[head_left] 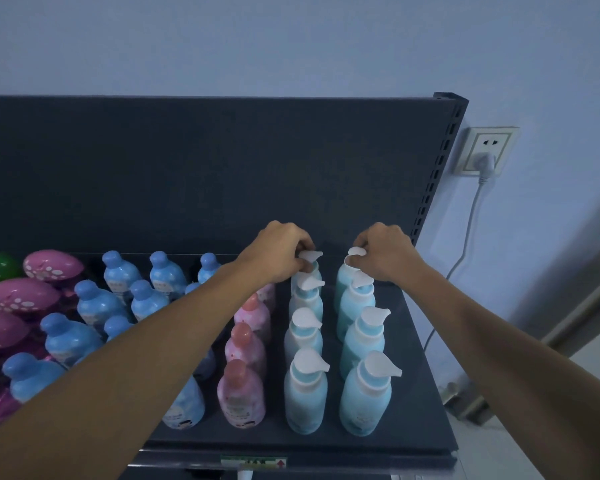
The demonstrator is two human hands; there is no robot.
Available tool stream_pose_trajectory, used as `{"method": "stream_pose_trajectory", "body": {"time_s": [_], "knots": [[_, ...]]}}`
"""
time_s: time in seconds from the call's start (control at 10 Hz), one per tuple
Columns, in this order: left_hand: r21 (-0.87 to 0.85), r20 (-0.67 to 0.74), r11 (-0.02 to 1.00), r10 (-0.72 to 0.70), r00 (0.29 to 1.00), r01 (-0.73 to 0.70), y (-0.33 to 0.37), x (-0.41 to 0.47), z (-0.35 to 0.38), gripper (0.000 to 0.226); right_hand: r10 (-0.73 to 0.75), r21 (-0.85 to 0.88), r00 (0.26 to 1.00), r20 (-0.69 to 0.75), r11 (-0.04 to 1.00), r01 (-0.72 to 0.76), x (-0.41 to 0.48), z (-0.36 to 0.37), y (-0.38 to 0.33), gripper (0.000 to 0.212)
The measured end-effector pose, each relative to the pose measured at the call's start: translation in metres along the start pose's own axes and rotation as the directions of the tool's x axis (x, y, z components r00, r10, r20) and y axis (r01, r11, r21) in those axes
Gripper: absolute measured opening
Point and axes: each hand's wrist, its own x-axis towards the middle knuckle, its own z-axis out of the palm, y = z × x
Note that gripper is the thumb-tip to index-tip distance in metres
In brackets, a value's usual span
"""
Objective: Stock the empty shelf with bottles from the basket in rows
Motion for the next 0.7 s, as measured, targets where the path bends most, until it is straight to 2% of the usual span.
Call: {"method": "stream_pose_trajectory", "body": {"time_s": [0.4, 0.5, 0.6, 0.7], "knots": [[-0.021, -0.035, 0.999, -0.037, 0.999, 0.036, 0.001, 0.01, 0.004, 0.022, 0.042, 0.096, 0.999, -0.012, 0.995, -0.04, 0.006, 0.003, 0.003, 0.025], [-0.016, -0.004, 0.999, -0.03, 1.0, 0.03, -0.001, 0.012, 0.004, 0.024, 0.042, 0.079, 0.999, -0.001, 0.996, -0.042, 0.008, 0.003, 0.004, 0.027], [-0.011, 0.026, 1.0, -0.022, 0.999, 0.022, -0.004, 0.008, 0.003, 0.031, 0.05, 0.014, 0.998, 0.026, 0.999, -0.05, 0.004, 0.003, -0.001, 0.038], [-0.04, 0.004, 0.998, -0.053, 0.999, 0.053, -0.01, 0.005, -0.003, 0.047, 0.041, -0.115, 0.999, -0.03, 0.992, -0.045, -0.001, 0.001, -0.011, 0.048]]}}
